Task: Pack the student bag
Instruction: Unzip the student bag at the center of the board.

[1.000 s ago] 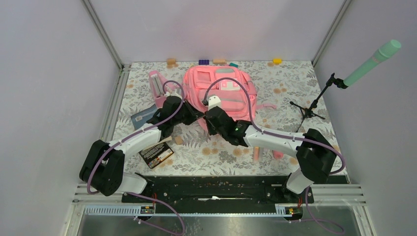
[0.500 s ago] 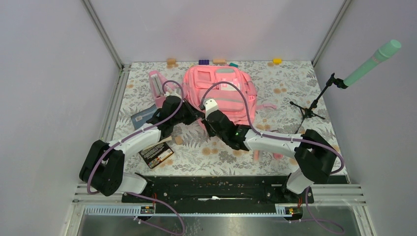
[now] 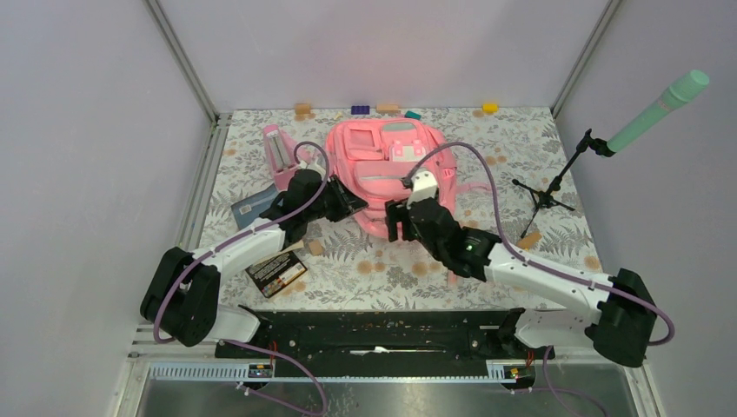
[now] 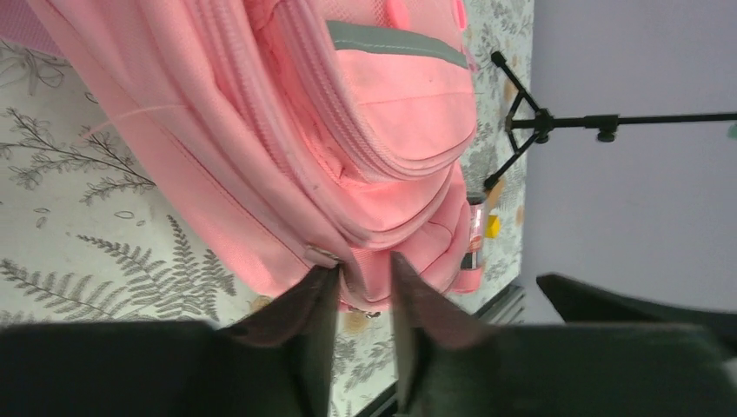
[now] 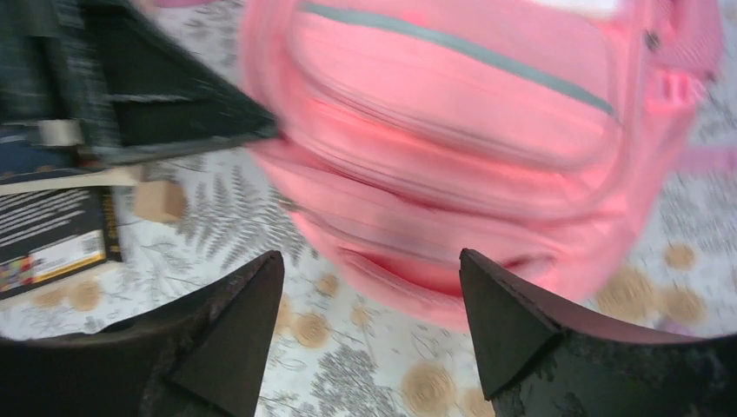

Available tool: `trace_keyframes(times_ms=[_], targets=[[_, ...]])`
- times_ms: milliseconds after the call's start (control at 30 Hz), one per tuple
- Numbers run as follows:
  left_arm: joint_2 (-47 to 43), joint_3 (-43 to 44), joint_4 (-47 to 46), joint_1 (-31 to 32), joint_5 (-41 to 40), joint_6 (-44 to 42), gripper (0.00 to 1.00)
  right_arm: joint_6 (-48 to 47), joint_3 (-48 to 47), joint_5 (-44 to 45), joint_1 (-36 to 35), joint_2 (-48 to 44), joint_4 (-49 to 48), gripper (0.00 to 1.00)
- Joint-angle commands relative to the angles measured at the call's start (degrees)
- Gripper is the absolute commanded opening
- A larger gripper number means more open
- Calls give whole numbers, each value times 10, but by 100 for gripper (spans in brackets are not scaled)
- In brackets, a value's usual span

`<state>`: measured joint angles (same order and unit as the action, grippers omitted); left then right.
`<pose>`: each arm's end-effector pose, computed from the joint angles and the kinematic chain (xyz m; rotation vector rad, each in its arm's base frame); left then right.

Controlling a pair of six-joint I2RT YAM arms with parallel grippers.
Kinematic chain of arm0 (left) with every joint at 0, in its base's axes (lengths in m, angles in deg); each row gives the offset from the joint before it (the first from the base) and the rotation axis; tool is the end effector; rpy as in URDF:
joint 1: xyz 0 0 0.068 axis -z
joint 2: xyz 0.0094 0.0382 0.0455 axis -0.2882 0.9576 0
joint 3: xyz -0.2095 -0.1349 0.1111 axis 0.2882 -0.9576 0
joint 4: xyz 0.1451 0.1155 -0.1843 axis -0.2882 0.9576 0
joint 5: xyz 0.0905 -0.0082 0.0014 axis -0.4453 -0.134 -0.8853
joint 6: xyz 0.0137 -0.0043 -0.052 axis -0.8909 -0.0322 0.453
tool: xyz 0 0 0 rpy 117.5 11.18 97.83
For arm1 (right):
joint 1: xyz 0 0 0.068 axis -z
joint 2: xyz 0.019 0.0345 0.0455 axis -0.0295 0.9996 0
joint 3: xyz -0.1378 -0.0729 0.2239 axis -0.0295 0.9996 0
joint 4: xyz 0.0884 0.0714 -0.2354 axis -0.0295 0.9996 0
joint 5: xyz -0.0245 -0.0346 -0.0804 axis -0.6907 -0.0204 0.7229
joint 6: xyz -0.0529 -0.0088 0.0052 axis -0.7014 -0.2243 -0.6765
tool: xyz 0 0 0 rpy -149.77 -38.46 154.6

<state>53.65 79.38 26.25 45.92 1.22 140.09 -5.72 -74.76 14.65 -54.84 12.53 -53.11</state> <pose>0.2561 -0.1531 0.2296 -0.3569 2.2347 -1.1206 0.1683 0.2260 0.2950 -0.3752 1.8807 0.4084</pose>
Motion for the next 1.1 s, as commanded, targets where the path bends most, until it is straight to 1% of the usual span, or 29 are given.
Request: trace_keyframes(times_ms=[0,67,100,133,167,233,333,500,633,700,767,900,1067], targets=[[-19,26,-35,4,-13,-43,33,99,56,32,48,-49,70,83],[-32,20,-33,5,-31,-53,58,136,79,18,73,-67,71,85],[-41,16,-32,8,-41,-59,68,150,89,13,82,-74,71,86],[-53,12,-30,10,-54,-67,76,162,96,11,89,-81,69,87],[-65,7,-29,13,-68,-80,81,175,101,17,93,-87,68,89],[-96,-9,-33,17,-88,-108,87,204,112,29,102,-92,58,93],[-150,-62,-52,23,-97,-150,95,247,127,33,120,-91,29,95],[-233,-163,-108,46,-81,-198,97,342,149,68,131,-75,-22,96],[-254,-210,-127,78,-88,-220,97,430,178,95,138,-72,-28,96],[-243,-213,-121,92,-103,-227,97,473,195,91,139,-65,-41,96],[-215,-210,-126,99,-111,-228,97,491,201,75,139,-44,-66,96],[-147,-193,-152,102,-99,-229,97,505,188,40,147,8,-83,95],[-90,-173,-159,102,-123,-235,96,522,204,25,152,37,-124,95]])
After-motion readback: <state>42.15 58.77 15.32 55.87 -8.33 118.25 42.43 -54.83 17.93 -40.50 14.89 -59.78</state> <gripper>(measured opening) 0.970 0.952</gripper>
